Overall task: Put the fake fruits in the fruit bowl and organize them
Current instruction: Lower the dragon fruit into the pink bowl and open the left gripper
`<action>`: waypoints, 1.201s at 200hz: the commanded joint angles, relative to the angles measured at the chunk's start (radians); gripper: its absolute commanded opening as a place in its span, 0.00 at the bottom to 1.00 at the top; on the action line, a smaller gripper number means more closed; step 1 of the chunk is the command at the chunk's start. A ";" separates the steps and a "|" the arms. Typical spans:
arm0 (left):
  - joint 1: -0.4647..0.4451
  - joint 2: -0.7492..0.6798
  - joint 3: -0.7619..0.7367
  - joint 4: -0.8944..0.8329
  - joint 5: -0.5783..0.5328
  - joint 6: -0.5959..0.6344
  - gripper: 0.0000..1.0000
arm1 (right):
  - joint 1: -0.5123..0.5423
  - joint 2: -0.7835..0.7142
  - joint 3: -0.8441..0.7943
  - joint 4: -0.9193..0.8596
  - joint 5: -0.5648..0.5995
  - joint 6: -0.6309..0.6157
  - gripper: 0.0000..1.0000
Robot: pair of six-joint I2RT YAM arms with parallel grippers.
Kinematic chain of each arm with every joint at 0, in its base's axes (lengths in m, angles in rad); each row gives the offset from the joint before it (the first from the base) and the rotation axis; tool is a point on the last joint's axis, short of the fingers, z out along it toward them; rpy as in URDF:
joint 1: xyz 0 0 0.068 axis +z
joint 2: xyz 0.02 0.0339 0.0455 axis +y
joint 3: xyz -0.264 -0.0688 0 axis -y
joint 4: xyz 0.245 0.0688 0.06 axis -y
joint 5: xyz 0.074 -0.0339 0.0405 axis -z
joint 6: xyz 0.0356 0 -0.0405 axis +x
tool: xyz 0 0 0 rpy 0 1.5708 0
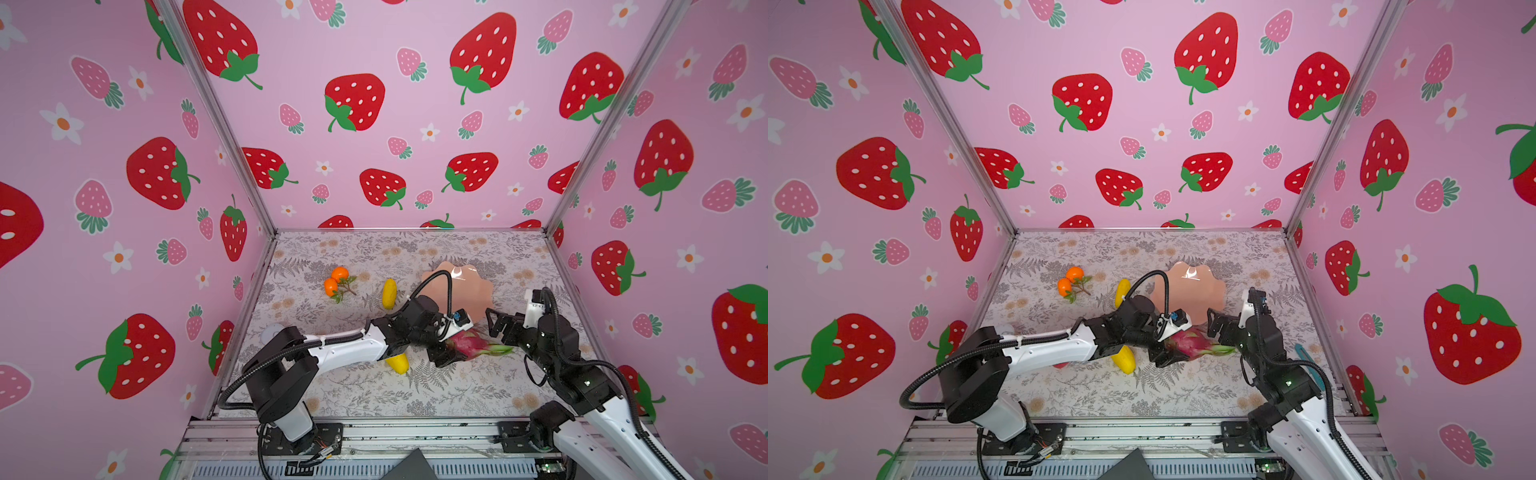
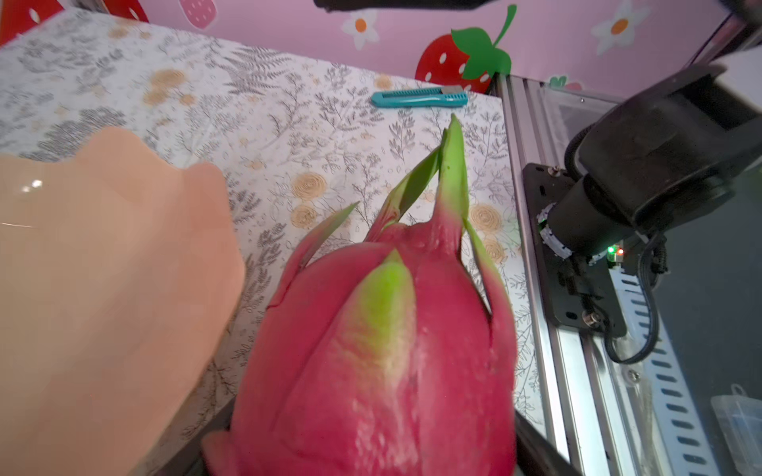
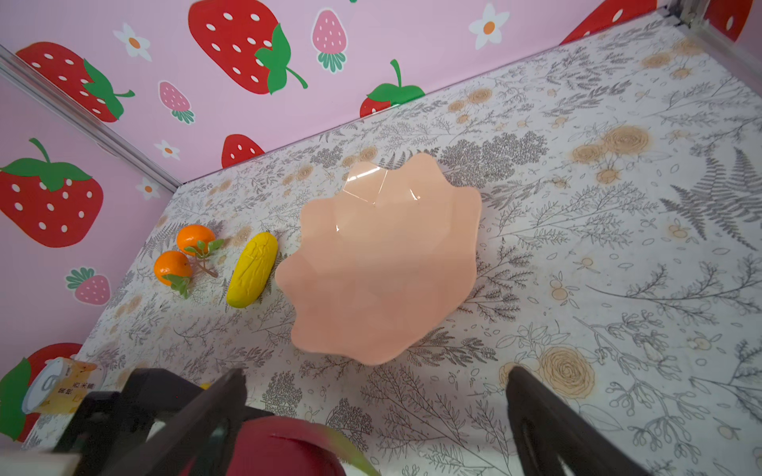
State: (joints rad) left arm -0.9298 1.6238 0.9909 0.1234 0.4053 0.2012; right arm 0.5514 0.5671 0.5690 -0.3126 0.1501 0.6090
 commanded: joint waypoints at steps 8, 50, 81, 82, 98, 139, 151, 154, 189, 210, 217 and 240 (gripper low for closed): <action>0.051 0.041 0.141 -0.063 -0.152 -0.052 0.77 | -0.001 0.039 0.076 0.072 0.025 -0.080 0.99; 0.114 0.236 0.397 -0.155 -0.294 -0.133 0.77 | -0.002 0.132 0.092 0.205 -0.027 -0.144 0.99; 0.145 0.366 0.530 -0.203 -0.318 -0.183 0.77 | -0.006 0.212 0.092 0.272 -0.075 -0.167 0.99; 0.145 0.369 0.533 -0.204 -0.318 -0.184 0.77 | -0.006 0.214 0.091 0.273 -0.075 -0.167 0.99; 0.151 0.404 0.563 -0.222 -0.316 -0.194 0.77 | -0.013 0.225 0.090 0.284 -0.075 -0.175 0.99; 0.157 0.449 0.578 -0.257 -0.326 -0.198 0.78 | -0.043 0.238 0.082 0.298 -0.094 -0.184 0.99; 0.161 0.457 0.573 -0.266 -0.320 -0.200 0.78 | -0.048 0.246 0.080 0.304 -0.102 -0.184 0.99; 0.161 0.459 0.571 -0.262 -0.318 -0.200 0.78 | -0.049 0.248 0.079 0.307 -0.102 -0.184 0.99; 0.163 0.464 0.558 -0.248 -0.299 -0.194 0.82 | -0.060 0.278 0.076 0.324 -0.125 -0.181 0.99; 0.163 0.475 0.569 -0.256 -0.293 -0.187 0.85 | -0.064 0.291 0.081 0.331 -0.132 -0.183 0.99; 0.163 0.478 0.572 -0.259 -0.291 -0.185 0.86 | -0.064 0.293 0.081 0.331 -0.132 -0.183 0.99; 0.165 0.488 0.583 -0.265 -0.289 -0.176 0.87 | -0.068 0.298 0.082 0.337 -0.133 -0.184 0.99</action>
State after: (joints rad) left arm -0.7685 2.0899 1.5177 -0.1352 0.0986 0.0059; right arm 0.4923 0.8635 0.6369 -0.0063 0.0296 0.4400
